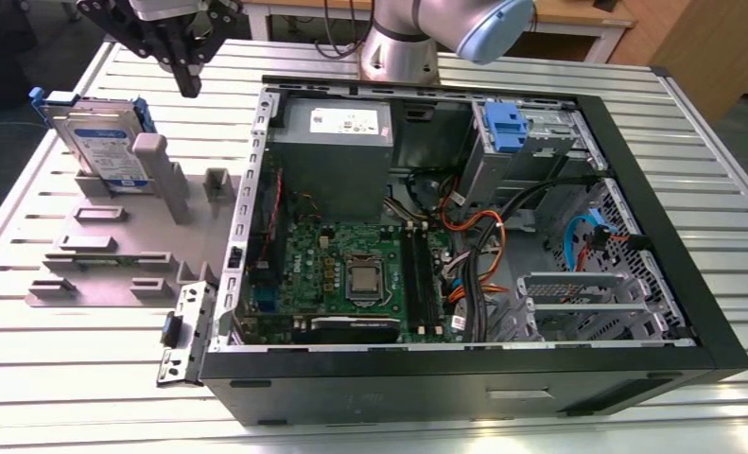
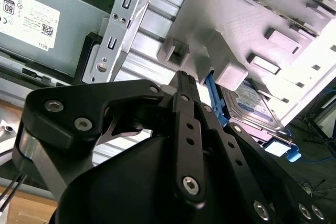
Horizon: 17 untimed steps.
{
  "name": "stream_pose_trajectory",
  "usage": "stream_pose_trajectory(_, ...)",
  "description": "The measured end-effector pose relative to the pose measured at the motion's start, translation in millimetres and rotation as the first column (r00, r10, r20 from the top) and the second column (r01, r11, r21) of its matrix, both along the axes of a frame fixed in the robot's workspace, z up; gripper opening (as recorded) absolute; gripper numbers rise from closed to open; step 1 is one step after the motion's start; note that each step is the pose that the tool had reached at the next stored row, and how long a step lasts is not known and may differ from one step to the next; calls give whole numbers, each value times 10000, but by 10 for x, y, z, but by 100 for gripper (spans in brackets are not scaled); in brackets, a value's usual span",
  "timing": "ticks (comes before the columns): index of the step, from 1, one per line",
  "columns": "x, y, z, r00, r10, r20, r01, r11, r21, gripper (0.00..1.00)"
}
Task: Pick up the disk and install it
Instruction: 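Reach for the disk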
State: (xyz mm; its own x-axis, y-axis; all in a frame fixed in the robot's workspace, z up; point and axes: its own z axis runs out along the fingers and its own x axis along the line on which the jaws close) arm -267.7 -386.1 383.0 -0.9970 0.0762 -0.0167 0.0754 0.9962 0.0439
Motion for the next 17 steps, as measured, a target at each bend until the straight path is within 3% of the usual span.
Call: stream_pose_trajectory(17, -59, 0, -4, 10000, 0, 1, 0, 10000, 0, 11)
